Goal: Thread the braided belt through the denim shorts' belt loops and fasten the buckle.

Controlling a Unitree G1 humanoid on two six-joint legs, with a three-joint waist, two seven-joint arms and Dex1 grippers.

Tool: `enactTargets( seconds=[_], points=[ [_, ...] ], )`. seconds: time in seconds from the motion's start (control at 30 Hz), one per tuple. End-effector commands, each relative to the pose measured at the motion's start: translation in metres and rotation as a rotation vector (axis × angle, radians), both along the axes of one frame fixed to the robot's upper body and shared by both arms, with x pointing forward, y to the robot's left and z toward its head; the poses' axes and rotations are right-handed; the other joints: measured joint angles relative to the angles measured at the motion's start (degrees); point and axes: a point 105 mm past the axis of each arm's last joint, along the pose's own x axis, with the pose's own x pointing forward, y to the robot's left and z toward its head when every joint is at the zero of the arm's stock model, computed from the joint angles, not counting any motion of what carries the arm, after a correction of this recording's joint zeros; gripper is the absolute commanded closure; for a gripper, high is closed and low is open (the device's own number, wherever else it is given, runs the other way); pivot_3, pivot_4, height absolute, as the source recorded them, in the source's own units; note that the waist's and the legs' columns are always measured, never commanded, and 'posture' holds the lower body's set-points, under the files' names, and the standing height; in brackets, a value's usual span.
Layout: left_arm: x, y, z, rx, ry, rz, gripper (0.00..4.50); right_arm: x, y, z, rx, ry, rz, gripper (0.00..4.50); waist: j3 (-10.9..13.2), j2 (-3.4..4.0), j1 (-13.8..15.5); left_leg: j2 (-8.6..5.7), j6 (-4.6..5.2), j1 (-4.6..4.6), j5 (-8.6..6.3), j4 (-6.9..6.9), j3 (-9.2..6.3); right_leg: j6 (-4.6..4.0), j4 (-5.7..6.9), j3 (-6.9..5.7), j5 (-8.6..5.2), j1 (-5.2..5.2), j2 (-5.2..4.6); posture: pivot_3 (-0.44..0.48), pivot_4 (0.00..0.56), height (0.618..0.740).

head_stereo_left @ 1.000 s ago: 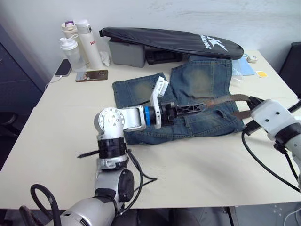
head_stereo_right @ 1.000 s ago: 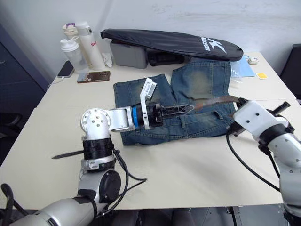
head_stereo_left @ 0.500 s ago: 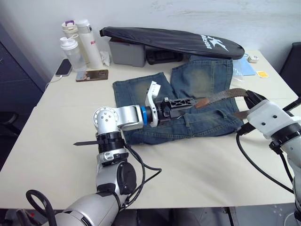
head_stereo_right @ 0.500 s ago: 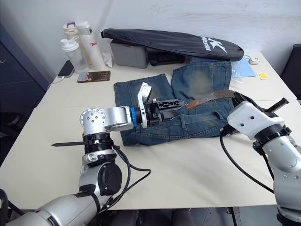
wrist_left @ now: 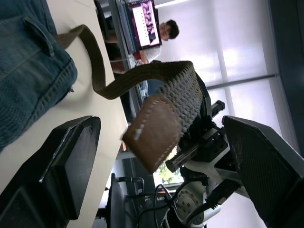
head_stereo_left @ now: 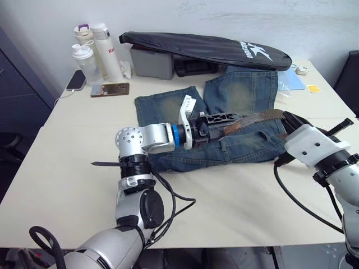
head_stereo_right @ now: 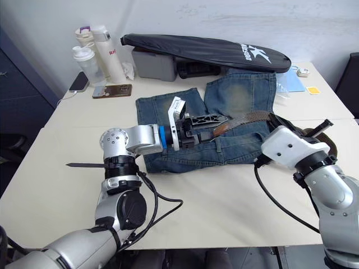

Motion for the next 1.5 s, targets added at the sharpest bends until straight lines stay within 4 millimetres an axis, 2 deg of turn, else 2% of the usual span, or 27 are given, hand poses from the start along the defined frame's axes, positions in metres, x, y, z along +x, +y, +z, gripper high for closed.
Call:
enactTargets(
  seconds=[0.03,0.07,0.13,0.17,0.2,0.3,0.33,0.43,0.47,0.73,0.83,0.97,1.03,1.07,1.17,1.27,1.33,1.5],
  points=[
    [-0.03,-0.043,0.021,-0.117,-0.003,-0.176,0.0,-0.006,0.009,0.009,-0.007,-0.054,0.015,4.46,0.0,0.0,-0.01,-0.01,-0.01,0.0,0.0,0.0,0.0,0.0,-0.01,0.0,0.0,0.0,0.0,0.0,0.15,0.74],
    [-0.029,-0.043,0.021,-0.117,-0.001,-0.173,0.0,-0.006,0.009,0.008,-0.007,-0.051,0.016,4.46,0.0,0.0,-0.03,-0.01,-0.02,0.0,0.01,0.0,0.0,0.0,0.0,0.0,0.0,-0.01,0.0,0.0,0.15,0.74],
    [-0.026,-0.042,0.022,-0.121,-0.002,-0.162,0.6,-0.006,0.01,0.005,-0.006,-0.044,0.014,4.5,0.0,0.0,-0.05,0.0,-0.03,0.0,0.02,-0.01,0.0,0.0,0.0,0.01,0.0,-0.02,0.02,0.0,0.15,0.74],
    [-0.025,-0.042,0.022,-0.121,-0.004,-0.156,0.76,-0.006,0.01,0.004,-0.006,-0.042,0.013,4.5,0.0,0.0,-0.04,-0.01,-0.03,0.0,0.02,-0.01,0.0,0.0,0.0,0.0,0.0,-0.02,0.02,0.0,0.15,0.74],
    [-0.025,-0.042,0.022,-0.121,-0.004,-0.153,1.12,-0.006,0.01,0.004,-0.006,-0.04,0.012,4.5,0.0,0.0,-0.03,0.0,-0.03,0.0,0.02,-0.02,0.0,0.0,-0.01,0.0,0.0,-0.02,0.02,0.0,0.15,0.74],
    [-0.024,-0.04,0.021,-0.122,-0.003,-0.151,2.67,-0.006,0.009,0.003,-0.009,-0.038,0.005,4.5,0.0,0.0,-0.01,-0.02,-0.03,-0.01,0.02,-0.01,0.0,0.0,-0.01,0.0,0.0,-0.02,0.02,0.0,0.15,0.74],
    [-0.023,-0.039,0.022,-0.126,-0.003,-0.147,2.98,-0.006,0.009,0.003,-0.01,-0.038,0.004,4.5,0.0,0.0,-0.01,-0.02,-0.03,-0.01,0.02,0.0,0.0,0.0,-0.01,0.0,0.0,-0.02,0.01,0.0,0.15,0.74],
    [-0.017,-0.037,0.024,-0.127,-0.004,-0.118,4.29,-0.006,0.008,0.002,-0.015,-0.036,0.002,4.5,0.0,0.0,-0.01,-0.03,-0.03,-0.01,0.02,0.0,0.0,0.0,-0.01,0.0,0.0,-0.02,0.01,0.0,0.15,0.74],
    [-0.015,-0.036,0.025,-0.128,-0.001,-0.105,4.4,-0.006,0.008,0.001,-0.017,-0.033,0.004,4.5,0.0,0.0,-0.02,-0.03,-0.03,0.0,0.02,0.0,0.0,0.0,-0.01,0.0,0.0,-0.02,0.01,0.0,0.15,0.74],
    [-0.006,-0.034,0.032,-0.148,-0.004,-0.059,4.4,-0.007,0.015,-0.003,-0.009,-0.024,0.042,4.5,0.0,0.0,-0.01,-0.03,-0.03,0.0,0.02,-0.01,0.0,0.0,-0.02,0.0,0.0,-0.02,0.02,0.0,0.15,0.74],
    [-0.004,-0.033,0.039,-0.162,-0.019,-0.056,4.5,-0.008,0.012,-0.005,0.066,0.011,0.047,3.41,0.01,-0.01,-0.02,-0.03,-0.03,-0.01,0.02,-0.01,0.0,0.0,-0.03,-0.01,0.0,-0.02,0.02,0.0,0.15,0.74],
    [-0.007,-0.031,0.044,-0.156,-0.046,-0.08,4.5,-0.017,-0.017,0.0,0.219,0.009,-0.036,1.36,0.01,-0.01,0.35,-0.04,-0.03,-0.02,0.02,-0.04,-0.02,0.0,-0.03,-0.03,0.0,-0.01,0.02,0.0,0.15,0.74],
    [-0.007,-0.029,0.044,-0.15,-0.054,-0.086,4.5,-0.021,-0.019,0.005,0.38,0.026,-0.006,0.33,0.01,-0.02,0.46,-0.06,-0.03,-0.03,0.02,-0.02,0.0,0.0,-0.03,0.0,0.0,-0.01,0.0,0.0,0.15,0.74],
    [-0.006,-0.029,0.046,-0.147,-0.057,-0.079,4.5,-0.024,-0.012,0.006,0.561,0.058,0.058,0.02,0.03,-0.05,0.5,-0.06,-0.03,-0.02,0.02,-0.03,0.0,0.0,-0.04,0.0,0.0,0.0,0.0,0.0,0.15,0.74],
    [-0.007,-0.031,0.05,-0.149,-0.073,-0.096,4.5,-0.034,0.023,0.002,0.965,0.207,0.286,0.02,0.04,-0.06,-0.03,0.07,-0.08,0.01,0.03,-0.07,-0.05,-0.01,0.04,0.0,0.0,-0.02,0.09,0.0,0.15,0.74],
    [-0.012,-0.035,0.053,-0.158,-0.092,-0.118,4.5,-0.044,0.052,-0.005,1.219,0.352,0.43,0.02,0.05,-0.02,-0.19,0.19,-0.18,-0.01,0.08,-0.21,-0.14,-0.02,0.18,-0.03,-0.01,-0.06,0.12,0.0,0.15,0.74],
    [-0.014,-0.036,0.055,-0.167,-0.103,-0.131,4.5,-0.046,0.059,-0.007,1.339,0.4,0.452,0.02,0.05,-0.02,-0.25,0.25,-0.15,-0.02,0.09,-0.28,-0.15,-0.03,0.15,-0.01,-0.01,-0.06,0.06,0.0,0.15,0.74],
    [-0.016,-0.033,0.058,-0.172,-0.12,-0.15,4.5,-0.038,0.053,-0.005,1.715,0.402,0.451,0.02,0.06,-0.03,-0.31,0.16,-0.04,-0.06,0.12,-0.3,-0.11,-0.03,-0.1,0.05,-0.01,-0.08,-0.05,0.0,0.15,0.74]
  ],
)
